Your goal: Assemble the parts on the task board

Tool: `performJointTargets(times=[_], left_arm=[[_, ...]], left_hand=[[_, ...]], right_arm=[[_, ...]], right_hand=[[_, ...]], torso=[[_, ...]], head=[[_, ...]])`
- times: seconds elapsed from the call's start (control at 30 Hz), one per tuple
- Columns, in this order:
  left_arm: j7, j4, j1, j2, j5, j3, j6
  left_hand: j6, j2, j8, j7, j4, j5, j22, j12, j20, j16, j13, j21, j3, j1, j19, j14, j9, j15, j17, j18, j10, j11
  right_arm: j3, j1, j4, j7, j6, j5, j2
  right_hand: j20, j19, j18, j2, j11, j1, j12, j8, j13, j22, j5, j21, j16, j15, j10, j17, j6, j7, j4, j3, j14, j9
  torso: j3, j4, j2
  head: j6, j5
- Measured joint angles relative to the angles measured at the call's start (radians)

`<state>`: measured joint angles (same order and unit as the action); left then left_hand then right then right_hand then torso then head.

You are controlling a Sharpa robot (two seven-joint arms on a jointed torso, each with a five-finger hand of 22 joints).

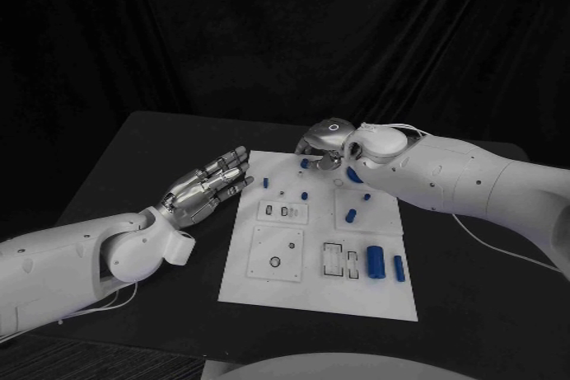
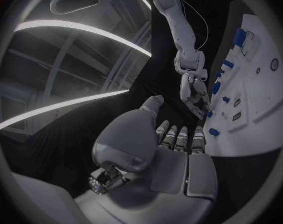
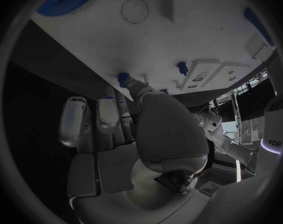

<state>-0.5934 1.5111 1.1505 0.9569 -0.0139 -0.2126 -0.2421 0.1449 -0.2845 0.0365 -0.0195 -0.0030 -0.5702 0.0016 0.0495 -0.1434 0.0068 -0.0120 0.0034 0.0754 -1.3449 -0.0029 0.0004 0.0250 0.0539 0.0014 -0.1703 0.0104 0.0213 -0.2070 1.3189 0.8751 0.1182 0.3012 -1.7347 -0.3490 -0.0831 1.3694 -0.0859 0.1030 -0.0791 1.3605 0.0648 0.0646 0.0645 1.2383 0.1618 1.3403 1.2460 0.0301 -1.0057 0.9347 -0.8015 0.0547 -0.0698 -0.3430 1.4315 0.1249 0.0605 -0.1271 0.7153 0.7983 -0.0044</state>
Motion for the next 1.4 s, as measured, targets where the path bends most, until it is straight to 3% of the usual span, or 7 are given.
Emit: performJointTargets(times=[0.13, 0.27, 0.47, 0.63, 0.8, 1.1, 1.4], left_arm=[[0.000, 0.002, 0.000, 0.005, 0.000, 0.000, 0.000], [0.000, 0.008, 0.000, 0.016, 0.000, 0.000, 0.001], [0.000, 0.014, 0.000, 0.029, 0.000, 0.000, 0.002], [0.000, 0.016, 0.000, 0.034, 0.000, 0.000, 0.004], [-0.001, 0.015, 0.000, 0.032, 0.000, 0.000, 0.005], [-0.001, 0.006, 0.000, 0.024, 0.000, 0.000, 0.005], [-0.002, 0.001, 0.000, 0.019, 0.000, 0.000, 0.004]], left_hand=[[0.000, 0.000, 0.000, 0.000, 0.000, 0.000, 0.000, 0.000, 0.000, 0.000, 0.000, 0.000, 0.000, 0.000, 0.000, 0.000, 0.000, 0.000, 0.000, 0.000, 0.000, 0.000], [0.000, 0.000, 0.000, 0.000, 0.000, 0.000, 0.000, 0.000, 0.000, 0.000, -0.001, 0.000, 0.000, 0.000, 0.000, 0.000, 0.000, 0.000, 0.000, 0.000, 0.000, 0.000], [0.004, 0.000, 0.000, 0.004, 0.000, 0.000, 0.000, 0.000, 0.000, 0.000, -0.001, 0.000, 0.000, 0.000, 0.000, 0.000, 0.000, 0.000, 0.000, 0.000, 0.004, 0.004], [0.004, 0.000, 0.000, 0.004, -0.003, 0.000, 0.000, 0.004, -0.004, 0.000, -0.001, 0.000, -0.003, 0.000, 0.004, 0.000, 0.000, 0.000, 0.000, 0.000, 0.004, 0.004], [0.004, 0.000, 0.000, 0.004, -0.003, 0.000, 0.000, 0.004, -0.004, 0.000, -0.001, 0.000, -0.003, 0.000, 0.004, 0.000, 0.000, 0.000, 0.000, 0.000, 0.004, 0.004], [0.004, 0.004, 0.000, 0.004, -0.005, 0.000, 0.000, 0.004, -0.004, 0.000, -0.001, 0.000, -0.006, 0.004, 0.004, 0.000, 0.000, 0.000, -0.001, 0.000, 0.004, 0.004], [0.004, 0.004, 0.000, 0.004, -0.005, -0.004, 0.000, 0.004, -0.004, 0.000, -0.001, 0.000, -0.006, 0.004, 0.004, 0.000, 0.000, 0.000, 0.000, 0.000, 0.004, 0.004]], right_arm=[[0.000, 0.000, 0.001, -0.002, 0.003, 0.000, -0.009], [-0.001, 0.010, 0.033, -0.004, 0.014, 0.000, -0.048], [-0.001, 0.057, 0.162, -0.016, 0.031, 0.000, -0.167], [0.000, 0.090, 0.285, -0.038, 0.030, 0.000, -0.286], [-0.001, 0.098, 0.339, -0.060, 0.020, 0.016, -0.362], [-0.001, 0.086, 0.355, -0.078, 0.008, 0.067, -0.416], [-0.001, 0.054, 0.337, -0.081, 0.004, 0.098, -0.416]], right_hand=[[-0.002, -0.018, 0.000, 0.003, -0.003, -0.012, 0.000, 0.000, 0.000, -0.019, -0.009, -0.020, -0.018, -0.007, 0.065, -0.025, 0.086, -0.016, 0.005, 0.033, -0.015, -0.026], [-0.003, -0.028, 0.000, 0.006, -0.001, -0.020, 0.000, 0.000, 0.000, -0.032, -0.026, -0.035, -0.030, -0.006, 0.101, -0.045, 0.085, -0.007, 0.004, 0.062, -0.025, -0.032], [-0.003, -0.028, 0.000, 0.001, 0.001, -0.038, 0.008, 0.011, 0.003, -0.033, -0.066, -0.041, -0.030, -0.002, 0.103, -0.050, 0.026, 0.017, -0.013, 0.100, -0.028, -0.032], [0.002, -0.033, 0.000, -0.006, 0.001, -0.053, 0.008, 0.011, 0.005, -0.036, -0.078, -0.050, -0.038, -0.002, 0.103, -0.058, 0.024, 0.018, -0.028, 0.115, -0.029, -0.033], [0.001, -0.038, 0.000, -0.007, 0.001, -0.054, 0.013, 0.011, 0.005, -0.045, -0.078, -0.060, -0.050, 0.000, 0.103, -0.073, 0.021, 0.015, -0.028, 0.121, -0.039, -0.035], [0.001, -0.038, 0.000, -0.008, 0.002, -0.054, 0.075, 0.011, 0.024, -0.037, -0.078, -0.060, -0.050, 0.000, 0.015, -0.066, 0.011, 0.024, -0.036, 0.137, -0.039, -0.041], [0.017, -0.038, 0.000, -0.022, 0.044, -0.050, 0.294, 0.011, 0.146, -0.023, -0.074, -0.068, -0.050, 0.017, -0.130, -0.071, -0.003, 0.038, -0.047, 0.155, -0.044, -0.046]], torso=[[0.0000, 0.0000, 0.000], [-0.0001, 0.0000, 0.000], [-0.0005, 0.0000, 0.000], [-0.0005, 0.0027, -0.002], [0.0002, 0.0045, -0.003], [0.0023, 0.0108, -0.006], [0.0047, 0.0187, -0.011]], head=[[-0.001, 0.002], [-0.006, 0.004], [-0.007, 0.005], [-0.012, 0.003], [-0.014, -0.006], [-0.014, -0.005], [-0.006, 0.003]])
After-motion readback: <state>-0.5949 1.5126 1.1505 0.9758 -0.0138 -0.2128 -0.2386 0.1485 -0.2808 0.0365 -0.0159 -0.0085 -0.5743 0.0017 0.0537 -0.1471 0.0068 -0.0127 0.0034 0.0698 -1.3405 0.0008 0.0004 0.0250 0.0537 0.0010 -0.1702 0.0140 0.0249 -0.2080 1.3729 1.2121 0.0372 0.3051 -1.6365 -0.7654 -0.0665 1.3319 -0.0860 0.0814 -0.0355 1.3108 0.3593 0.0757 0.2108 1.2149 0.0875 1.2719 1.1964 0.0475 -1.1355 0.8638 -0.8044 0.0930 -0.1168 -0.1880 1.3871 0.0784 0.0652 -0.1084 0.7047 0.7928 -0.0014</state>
